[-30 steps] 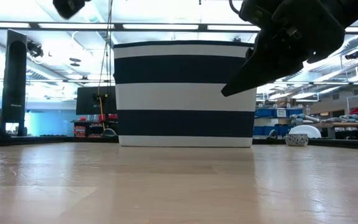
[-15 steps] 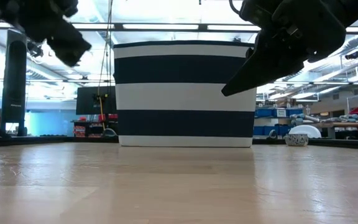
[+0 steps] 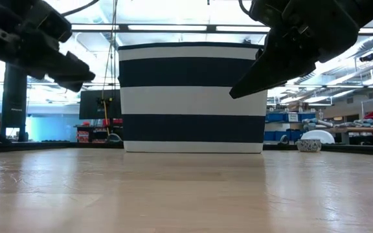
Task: Sort clothes
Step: Return to Home Position
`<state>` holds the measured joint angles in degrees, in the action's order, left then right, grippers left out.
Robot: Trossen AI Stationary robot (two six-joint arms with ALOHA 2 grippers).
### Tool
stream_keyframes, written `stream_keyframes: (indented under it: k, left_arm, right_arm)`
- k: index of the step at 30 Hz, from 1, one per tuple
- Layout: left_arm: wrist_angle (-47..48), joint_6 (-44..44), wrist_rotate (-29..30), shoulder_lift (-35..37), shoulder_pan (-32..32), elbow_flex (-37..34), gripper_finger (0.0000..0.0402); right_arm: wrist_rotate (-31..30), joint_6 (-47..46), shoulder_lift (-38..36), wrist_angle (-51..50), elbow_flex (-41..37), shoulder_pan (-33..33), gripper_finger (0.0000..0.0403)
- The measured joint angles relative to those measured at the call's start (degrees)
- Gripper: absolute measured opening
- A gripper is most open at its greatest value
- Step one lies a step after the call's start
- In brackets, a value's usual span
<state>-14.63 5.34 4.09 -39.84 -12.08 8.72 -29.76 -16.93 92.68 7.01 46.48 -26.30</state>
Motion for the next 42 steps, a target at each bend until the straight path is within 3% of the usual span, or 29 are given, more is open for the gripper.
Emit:
stream_keyframes:
  k: [9,21,27,35,42]
  left_arm:
    - [-6.73,-0.54,5.75,0.22,0.07,-4.68,0.0131]
    - [-12.26,0.09,3.06,1.99,4.28,-8.25,0.0131]
    - [-9.65,-2.2,0.27,7.59,6.11,-8.25,0.0131]
    - [-0.29,-2.33,0.09,17.64,6.6,-8.25,0.0131]
    - [1.33,-5.04,0.11,26.24,6.58,-8.27,0.0131]
  right_arm:
    - [0.0,-0.06,0.0,0.26,0.01,0.0,0.0137]
    - [0.02,-0.11,0.0,0.43,0.01,-0.04,0.0137]
    - [0.69,-0.11,0.0,0.42,0.01,-0.04,0.0137]
    - [0.94,-0.11,0.0,0.42,0.01,-0.04,0.0137]
    - [0.94,-0.87,0.0,0.39,0.0,-0.04,0.0137]
